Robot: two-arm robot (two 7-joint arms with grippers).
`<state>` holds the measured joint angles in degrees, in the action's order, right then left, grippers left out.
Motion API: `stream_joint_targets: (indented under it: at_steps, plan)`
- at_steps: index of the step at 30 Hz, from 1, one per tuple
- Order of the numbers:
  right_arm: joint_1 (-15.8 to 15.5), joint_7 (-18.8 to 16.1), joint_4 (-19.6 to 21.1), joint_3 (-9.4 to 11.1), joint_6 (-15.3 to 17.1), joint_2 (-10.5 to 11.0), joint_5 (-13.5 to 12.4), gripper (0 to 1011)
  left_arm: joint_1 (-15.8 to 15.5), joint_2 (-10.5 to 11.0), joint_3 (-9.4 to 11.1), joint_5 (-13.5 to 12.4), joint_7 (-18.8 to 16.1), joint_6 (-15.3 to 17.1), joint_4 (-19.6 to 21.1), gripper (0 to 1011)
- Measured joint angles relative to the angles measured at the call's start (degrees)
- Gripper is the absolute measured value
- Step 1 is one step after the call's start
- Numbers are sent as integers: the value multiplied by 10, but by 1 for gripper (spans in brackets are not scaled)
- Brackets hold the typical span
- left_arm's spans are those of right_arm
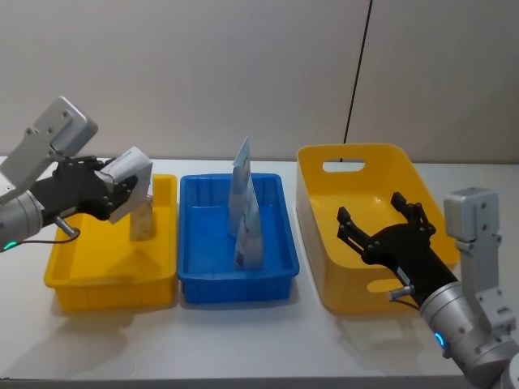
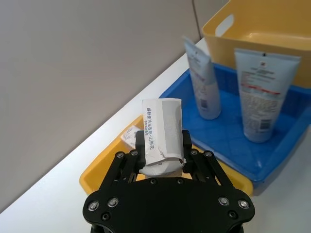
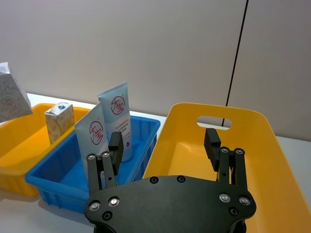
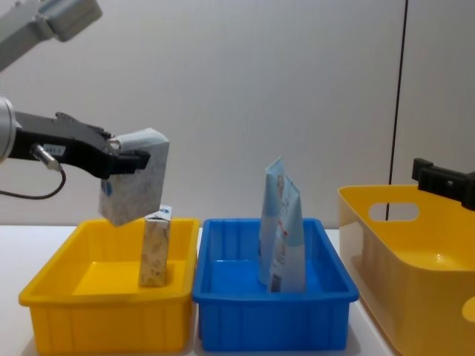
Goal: Bimanual collaborative sorting of washing and personal care products
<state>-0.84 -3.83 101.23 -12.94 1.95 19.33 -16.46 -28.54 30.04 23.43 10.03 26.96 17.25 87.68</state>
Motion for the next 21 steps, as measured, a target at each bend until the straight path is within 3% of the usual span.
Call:
stream_joint_targets:
  at_steps: [21]
  plan:
    - [0, 0, 0, 0, 0, 0, 0, 1002, -9, 24, 2, 86, 139, -49, 34, 360]
